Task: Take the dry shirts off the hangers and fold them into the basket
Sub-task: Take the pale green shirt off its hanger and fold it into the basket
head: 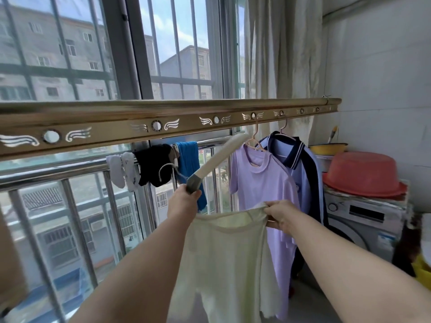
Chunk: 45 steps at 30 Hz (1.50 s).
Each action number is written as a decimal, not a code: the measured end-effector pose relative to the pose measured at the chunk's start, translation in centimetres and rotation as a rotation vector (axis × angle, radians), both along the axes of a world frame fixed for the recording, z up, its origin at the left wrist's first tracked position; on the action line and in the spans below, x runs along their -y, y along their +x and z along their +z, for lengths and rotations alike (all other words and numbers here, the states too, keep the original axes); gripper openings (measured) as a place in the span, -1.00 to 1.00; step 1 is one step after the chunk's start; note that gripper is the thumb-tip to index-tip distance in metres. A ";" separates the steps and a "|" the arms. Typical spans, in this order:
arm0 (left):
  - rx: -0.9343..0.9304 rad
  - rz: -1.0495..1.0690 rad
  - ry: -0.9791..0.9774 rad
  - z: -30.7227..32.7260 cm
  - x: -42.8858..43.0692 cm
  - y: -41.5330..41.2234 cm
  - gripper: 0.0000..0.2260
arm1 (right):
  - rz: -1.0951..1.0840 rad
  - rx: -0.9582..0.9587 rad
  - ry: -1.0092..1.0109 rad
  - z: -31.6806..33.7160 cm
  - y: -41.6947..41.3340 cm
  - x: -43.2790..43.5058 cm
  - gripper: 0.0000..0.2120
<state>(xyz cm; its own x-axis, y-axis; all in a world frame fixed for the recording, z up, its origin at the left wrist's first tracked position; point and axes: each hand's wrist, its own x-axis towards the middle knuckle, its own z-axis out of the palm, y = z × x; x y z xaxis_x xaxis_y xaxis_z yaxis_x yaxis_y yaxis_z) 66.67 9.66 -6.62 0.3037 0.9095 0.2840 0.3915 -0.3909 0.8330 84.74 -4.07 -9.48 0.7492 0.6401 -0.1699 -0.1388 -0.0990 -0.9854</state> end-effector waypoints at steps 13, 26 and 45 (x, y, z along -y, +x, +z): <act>0.077 -0.040 0.342 6.4 -0.9 -0.6 -0.73 | -0.036 0.425 -0.095 1.6 -2.1 -4.0 -0.75; 0.018 0.026 0.475 5.4 -5.6 -0.9 -0.79 | -0.056 0.372 -0.113 -0.8 -2.1 -5.3 -0.64; -0.060 -0.027 0.573 6.3 -9.6 -1.8 -0.75 | -0.026 0.242 -0.121 -1.4 -4.2 -8.2 -0.70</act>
<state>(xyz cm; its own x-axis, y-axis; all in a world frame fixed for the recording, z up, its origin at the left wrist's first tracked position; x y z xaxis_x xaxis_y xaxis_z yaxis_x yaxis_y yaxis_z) 64.92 19.30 -0.32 0.3553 0.6074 0.7105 0.4157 -0.7835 0.4619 80.52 4.12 -10.86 0.7934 0.6060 -0.0574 0.0956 -0.2173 -0.9714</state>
